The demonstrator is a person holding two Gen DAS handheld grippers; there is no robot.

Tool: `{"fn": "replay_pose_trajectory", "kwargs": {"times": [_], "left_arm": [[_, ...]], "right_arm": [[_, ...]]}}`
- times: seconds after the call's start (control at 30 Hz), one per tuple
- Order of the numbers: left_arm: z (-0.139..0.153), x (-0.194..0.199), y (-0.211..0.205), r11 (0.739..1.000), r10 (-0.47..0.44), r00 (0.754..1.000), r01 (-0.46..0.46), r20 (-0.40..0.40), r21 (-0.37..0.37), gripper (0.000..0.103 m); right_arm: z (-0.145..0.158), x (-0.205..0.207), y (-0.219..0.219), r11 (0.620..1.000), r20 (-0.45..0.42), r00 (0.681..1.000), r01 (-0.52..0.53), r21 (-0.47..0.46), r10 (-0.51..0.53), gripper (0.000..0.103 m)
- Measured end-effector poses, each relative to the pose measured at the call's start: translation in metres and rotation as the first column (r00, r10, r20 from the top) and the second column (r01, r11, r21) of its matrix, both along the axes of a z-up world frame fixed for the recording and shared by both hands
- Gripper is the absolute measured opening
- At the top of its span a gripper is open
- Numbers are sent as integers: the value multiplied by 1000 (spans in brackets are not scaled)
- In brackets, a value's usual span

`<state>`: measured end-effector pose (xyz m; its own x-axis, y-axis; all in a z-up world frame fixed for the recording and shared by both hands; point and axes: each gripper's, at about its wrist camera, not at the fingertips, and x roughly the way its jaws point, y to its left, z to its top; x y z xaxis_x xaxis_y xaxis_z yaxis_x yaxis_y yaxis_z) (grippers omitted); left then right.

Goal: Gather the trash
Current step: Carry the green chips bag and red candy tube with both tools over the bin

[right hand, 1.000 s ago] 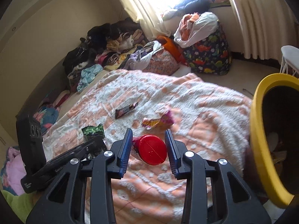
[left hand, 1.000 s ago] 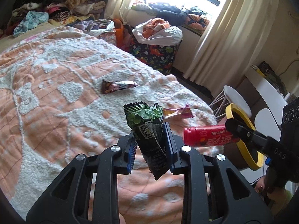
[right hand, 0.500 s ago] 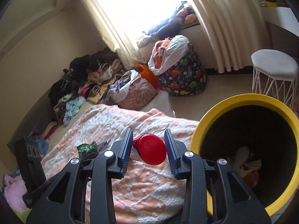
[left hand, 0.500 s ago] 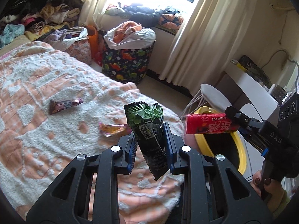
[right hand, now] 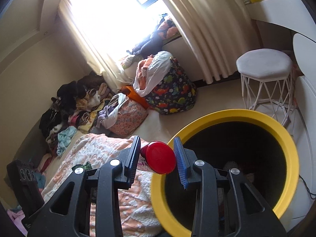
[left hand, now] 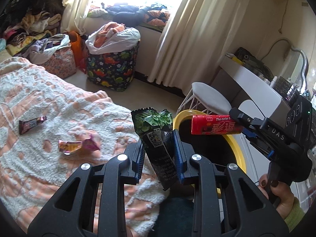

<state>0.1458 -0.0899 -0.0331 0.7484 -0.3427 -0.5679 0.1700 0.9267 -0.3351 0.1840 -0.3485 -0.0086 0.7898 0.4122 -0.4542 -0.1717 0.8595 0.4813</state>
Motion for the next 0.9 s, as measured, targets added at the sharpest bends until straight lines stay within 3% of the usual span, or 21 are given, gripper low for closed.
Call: {"fn": "replay_pose_trajectory", "kwargs": {"times": [0.43,0.9], "left_arm": [[-5,4,-37,997,-79,997,79,-9,17,20],[-6,6,-70,987,-160,987,160,-1,31,20]], "right_arm": [[-8,-1,-56,992,-2,993,122,36,-122,33],[-5,-6,-84,977,20,977,211,16,-211,33]]}}
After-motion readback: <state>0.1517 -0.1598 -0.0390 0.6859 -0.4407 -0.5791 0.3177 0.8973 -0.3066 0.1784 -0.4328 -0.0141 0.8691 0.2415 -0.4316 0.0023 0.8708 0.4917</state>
